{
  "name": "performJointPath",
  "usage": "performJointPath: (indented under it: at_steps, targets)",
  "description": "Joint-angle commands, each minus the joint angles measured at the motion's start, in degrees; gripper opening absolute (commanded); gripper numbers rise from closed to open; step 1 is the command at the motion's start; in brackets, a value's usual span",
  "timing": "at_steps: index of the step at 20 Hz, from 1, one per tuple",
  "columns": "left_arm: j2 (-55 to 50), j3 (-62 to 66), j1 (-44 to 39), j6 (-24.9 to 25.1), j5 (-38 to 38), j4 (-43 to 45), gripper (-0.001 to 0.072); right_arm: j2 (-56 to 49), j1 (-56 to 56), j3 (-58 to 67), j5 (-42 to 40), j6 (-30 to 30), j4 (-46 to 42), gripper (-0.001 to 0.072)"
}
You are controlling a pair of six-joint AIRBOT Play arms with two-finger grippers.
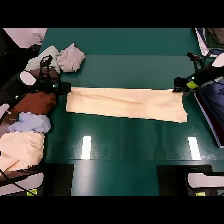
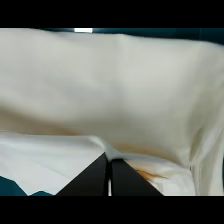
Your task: Fold the shirts.
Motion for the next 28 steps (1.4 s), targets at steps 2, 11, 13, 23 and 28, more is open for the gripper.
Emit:
performJointPath:
  at_steps: [2, 11, 13, 23, 28]
  targets:
    - [-1.1, 0.5, 0.0, 0.0, 4.7, -0.1, 0.01, -6.4, 0.0, 6.6, -1.0, 0.0, 0.3, 0.0043]
    - [-0.5, 8.4, 0.0, -1.0, -9.0, -0.9, 0.0529, -5.2, -13.1, 5.6, 8.0, -9.7, 15.0, 0.0455]
    - [-0.6, 8.5, 0.0, -1.0, -10.8, -2.2, 0.0066, -3.2, -17.2, 0.1, 9.3, -11.9, 15.1, 0.0568]
    - [-0.6, 8.5, 0.0, -1.0, -13.6, -5.6, 0.0033, -12.3, -28.9, -9.1, 8.2, -23.2, 27.1, 0.0702]
    - [-0.7, 8.5, 0.0, -1.5, -14.1, -6.4, 0.0032, -18.1, -27.6, -3.4, 10.1, -24.1, 27.1, 0.0701]
